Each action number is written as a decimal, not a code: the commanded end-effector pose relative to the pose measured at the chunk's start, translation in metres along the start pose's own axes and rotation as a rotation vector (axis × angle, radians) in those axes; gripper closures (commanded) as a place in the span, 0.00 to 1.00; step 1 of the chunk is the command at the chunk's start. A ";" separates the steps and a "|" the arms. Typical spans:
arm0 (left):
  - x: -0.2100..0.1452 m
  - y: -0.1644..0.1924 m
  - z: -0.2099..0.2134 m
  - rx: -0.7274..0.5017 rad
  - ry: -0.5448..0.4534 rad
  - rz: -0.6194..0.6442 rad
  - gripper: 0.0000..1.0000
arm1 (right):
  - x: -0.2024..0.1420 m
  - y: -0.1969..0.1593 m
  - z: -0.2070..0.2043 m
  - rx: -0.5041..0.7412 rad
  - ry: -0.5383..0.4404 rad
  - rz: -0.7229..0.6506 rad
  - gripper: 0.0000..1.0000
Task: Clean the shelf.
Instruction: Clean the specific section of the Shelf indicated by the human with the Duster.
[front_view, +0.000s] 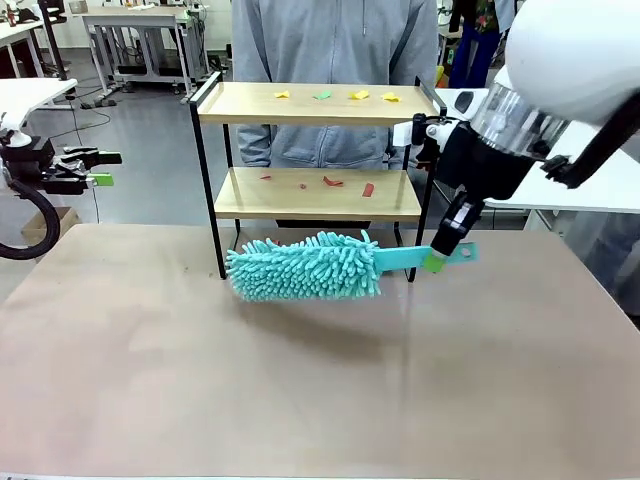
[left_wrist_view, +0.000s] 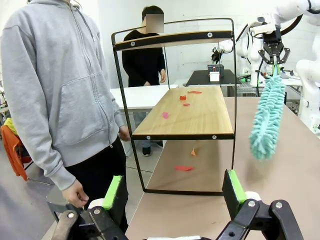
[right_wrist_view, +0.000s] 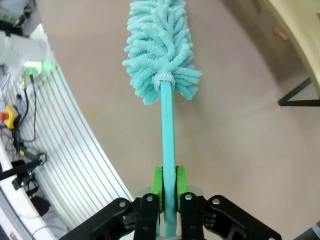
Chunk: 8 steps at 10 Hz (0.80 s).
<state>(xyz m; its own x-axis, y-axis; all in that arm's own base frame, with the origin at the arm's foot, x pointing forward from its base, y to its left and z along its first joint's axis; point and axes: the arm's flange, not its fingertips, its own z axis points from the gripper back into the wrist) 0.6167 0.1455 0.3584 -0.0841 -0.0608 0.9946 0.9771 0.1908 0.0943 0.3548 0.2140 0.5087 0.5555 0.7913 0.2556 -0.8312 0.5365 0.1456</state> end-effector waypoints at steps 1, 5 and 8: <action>0.002 0.000 0.000 -0.003 0.002 -0.003 0.00 | -0.001 -0.001 0.003 0.026 0.033 0.016 0.87; 0.002 0.000 0.000 -0.003 0.002 -0.003 0.00 | -0.001 -0.001 0.003 0.026 0.033 0.016 0.87; 0.002 0.000 0.000 -0.003 0.002 -0.003 0.00 | 0.020 0.035 -0.031 -0.039 -0.055 -0.077 0.87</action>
<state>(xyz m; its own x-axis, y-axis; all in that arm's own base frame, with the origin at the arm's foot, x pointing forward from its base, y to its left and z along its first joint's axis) 0.6167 0.1455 0.3584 -0.0842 -0.0608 0.9946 0.9771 0.1907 0.0943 0.3466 0.2338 0.4986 0.5760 0.7806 0.2426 -0.8172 0.5577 0.1455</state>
